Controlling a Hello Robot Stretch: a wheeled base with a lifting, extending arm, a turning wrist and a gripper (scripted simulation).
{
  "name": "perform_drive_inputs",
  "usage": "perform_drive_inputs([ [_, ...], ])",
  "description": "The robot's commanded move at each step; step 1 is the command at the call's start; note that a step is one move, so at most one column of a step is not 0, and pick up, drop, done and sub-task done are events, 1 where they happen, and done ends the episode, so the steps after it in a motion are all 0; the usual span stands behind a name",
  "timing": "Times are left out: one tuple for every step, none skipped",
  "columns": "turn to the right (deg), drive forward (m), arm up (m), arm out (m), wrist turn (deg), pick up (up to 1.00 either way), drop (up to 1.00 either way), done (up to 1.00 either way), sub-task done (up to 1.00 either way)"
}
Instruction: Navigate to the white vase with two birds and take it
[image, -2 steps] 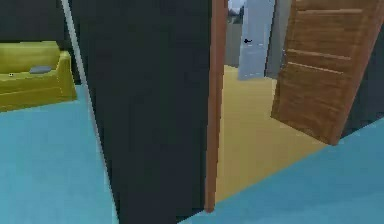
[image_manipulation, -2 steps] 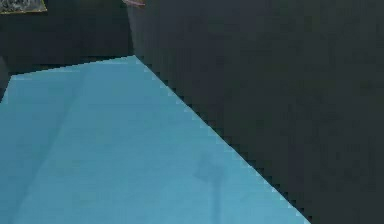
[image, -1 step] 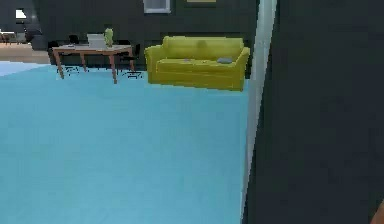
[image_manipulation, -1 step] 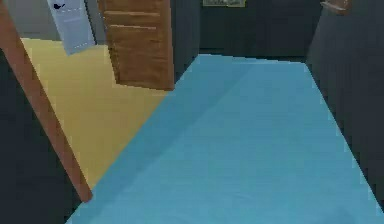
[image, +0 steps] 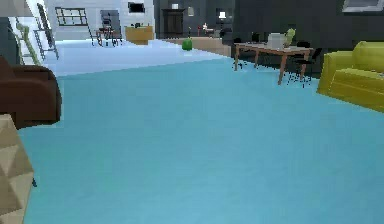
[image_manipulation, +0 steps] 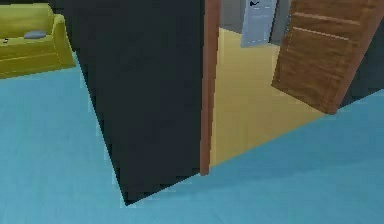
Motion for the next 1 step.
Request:
perform_drive_inputs([
  [-6.0,0.0,0.0,0.0,0.0,0.0,0.0,0.0,0.0],
])
